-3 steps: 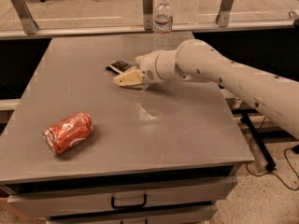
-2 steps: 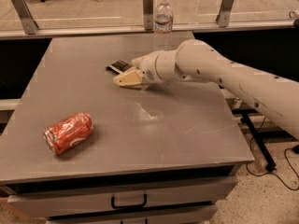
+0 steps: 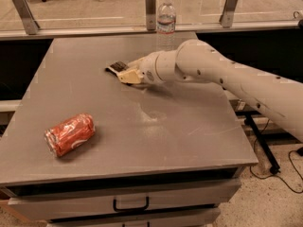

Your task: Move rxbar chocolate near coke can

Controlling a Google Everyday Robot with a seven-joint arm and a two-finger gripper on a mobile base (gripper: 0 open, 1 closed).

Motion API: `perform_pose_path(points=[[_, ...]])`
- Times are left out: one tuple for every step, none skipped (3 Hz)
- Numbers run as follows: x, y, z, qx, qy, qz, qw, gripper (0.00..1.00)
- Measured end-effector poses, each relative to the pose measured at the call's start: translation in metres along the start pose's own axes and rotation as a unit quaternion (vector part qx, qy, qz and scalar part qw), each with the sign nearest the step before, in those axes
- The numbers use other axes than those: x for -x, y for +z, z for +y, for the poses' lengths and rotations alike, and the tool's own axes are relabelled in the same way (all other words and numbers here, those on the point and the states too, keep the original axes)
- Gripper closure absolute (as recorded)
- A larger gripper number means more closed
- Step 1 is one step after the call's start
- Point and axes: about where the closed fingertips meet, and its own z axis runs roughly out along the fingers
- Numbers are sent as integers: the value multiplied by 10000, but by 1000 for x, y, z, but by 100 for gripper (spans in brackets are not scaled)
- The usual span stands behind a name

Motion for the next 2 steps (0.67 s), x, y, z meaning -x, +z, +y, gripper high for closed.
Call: perform_pose_path(points=[[0,0,0,0,-1,0,10000,100],[16,-48,13,-80,-402,-16,9992,100]])
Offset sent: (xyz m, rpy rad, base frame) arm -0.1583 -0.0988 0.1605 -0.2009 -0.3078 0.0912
